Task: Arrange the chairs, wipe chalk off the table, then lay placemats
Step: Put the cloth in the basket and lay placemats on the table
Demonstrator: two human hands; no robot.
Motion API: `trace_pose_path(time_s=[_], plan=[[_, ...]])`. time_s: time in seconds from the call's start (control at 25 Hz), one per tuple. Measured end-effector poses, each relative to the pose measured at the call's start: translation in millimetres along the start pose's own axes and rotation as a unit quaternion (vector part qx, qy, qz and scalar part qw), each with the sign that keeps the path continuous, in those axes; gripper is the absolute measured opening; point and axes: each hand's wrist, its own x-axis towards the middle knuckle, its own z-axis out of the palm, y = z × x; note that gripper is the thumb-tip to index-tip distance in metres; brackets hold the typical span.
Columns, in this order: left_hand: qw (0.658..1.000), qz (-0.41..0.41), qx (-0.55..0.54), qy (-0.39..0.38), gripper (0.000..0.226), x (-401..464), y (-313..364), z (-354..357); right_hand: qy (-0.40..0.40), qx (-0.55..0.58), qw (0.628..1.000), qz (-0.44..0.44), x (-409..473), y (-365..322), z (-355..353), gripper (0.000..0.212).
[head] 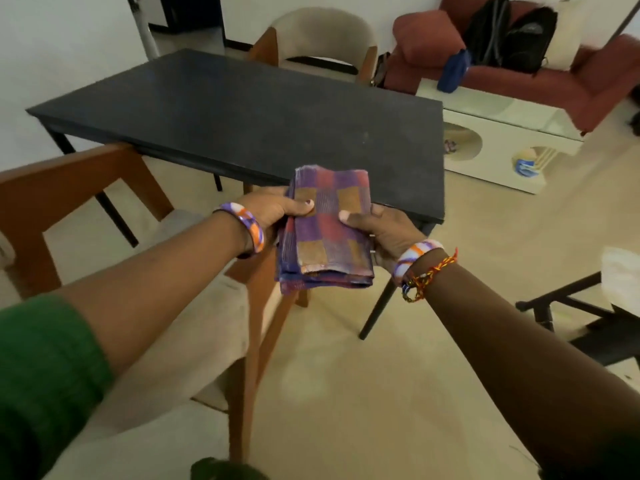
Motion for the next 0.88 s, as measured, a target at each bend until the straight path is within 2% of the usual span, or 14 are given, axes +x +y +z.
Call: trace_pose_path(time_s=[0.12, 0.28, 0.36, 0.52, 0.6, 0.72, 0.8, 0.88], plan=[[0.997, -0.024, 0.061, 0.028, 0.011, 17, -23, 83, 0.048, -0.106, 0.993, 0.01, -25, -5, -83, 0.027], [0.995, -0.075, 0.064, 0.014, 0.009, 48, -47, 180, 0.122, -0.117, 0.985, 0.043, -48, -2, -179, 0.029], [0.993, -0.095, 0.074, -0.016, 0.011, 68, -57, 234, 0.163, -0.108, 0.979, 0.062, -57, 3, -233, 0.029], [0.988, -0.108, 0.089, -0.067, 0.005, 119, -74, 347, 0.229, -0.075, 0.964, 0.109, -59, 10, -356, 0.015], [0.986, -0.111, 0.093, -0.084, 0.004, 153, -81, 408, 0.237, -0.026, 0.962, 0.134, -62, 8, -425, 0.024], [0.981, -0.127, 0.1, -0.105, 0.008, 212, -88, 515, 0.234, 0.039, 0.962, 0.134, -75, -7, -538, 0.024], [0.97, -0.141, 0.147, -0.136, 0.011, 242, -91, 588, 0.264, 0.015, 0.956, 0.126, -89, -19, -613, 0.034], [0.951, -0.146, 0.198, -0.185, 0.01, 265, -93, 660, 0.32, -0.081, 0.935, 0.131, -102, -30, -688, 0.039]])
